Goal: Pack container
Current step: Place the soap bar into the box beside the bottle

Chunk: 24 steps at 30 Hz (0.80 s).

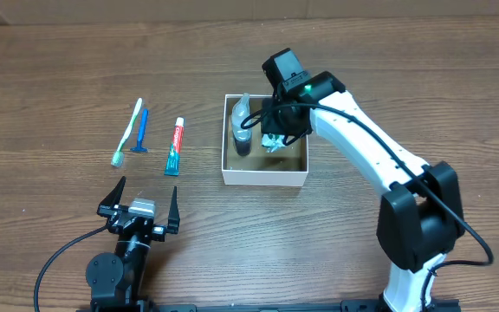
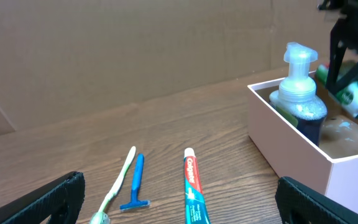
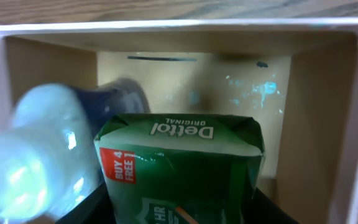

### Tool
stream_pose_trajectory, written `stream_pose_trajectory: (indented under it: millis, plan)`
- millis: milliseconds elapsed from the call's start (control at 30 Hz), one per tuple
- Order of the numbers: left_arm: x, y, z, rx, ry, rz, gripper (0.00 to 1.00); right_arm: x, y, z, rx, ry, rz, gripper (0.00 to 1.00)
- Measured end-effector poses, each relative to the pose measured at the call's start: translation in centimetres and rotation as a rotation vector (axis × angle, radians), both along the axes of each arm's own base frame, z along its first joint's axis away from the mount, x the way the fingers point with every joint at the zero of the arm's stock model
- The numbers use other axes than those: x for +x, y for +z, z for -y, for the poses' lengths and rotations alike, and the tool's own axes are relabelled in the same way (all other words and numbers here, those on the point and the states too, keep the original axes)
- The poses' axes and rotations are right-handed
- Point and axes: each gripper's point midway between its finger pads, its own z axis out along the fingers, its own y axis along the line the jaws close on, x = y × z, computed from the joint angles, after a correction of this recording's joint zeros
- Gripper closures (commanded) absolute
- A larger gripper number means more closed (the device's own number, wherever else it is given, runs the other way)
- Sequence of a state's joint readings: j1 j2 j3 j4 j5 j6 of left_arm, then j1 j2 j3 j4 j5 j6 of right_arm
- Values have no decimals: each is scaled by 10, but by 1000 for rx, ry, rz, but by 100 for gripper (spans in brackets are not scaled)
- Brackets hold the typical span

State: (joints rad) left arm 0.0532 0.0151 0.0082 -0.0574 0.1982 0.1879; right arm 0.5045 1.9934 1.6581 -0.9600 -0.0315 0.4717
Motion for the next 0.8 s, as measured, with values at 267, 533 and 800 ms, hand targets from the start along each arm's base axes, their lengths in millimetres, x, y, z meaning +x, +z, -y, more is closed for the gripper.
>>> stream_pose_trajectory:
  millis: [267, 533, 800]
  plan:
    - [0, 0, 0, 0, 0, 0, 0, 0, -30, 1, -34, -4, -49, 47]
    - [0, 0, 0, 0, 0, 0, 0, -4, -33, 4, -48, -3, -68, 36]
    - [0, 0, 0, 0, 0, 0, 0, -11, -9, 8, -73, 11, -106, 34]
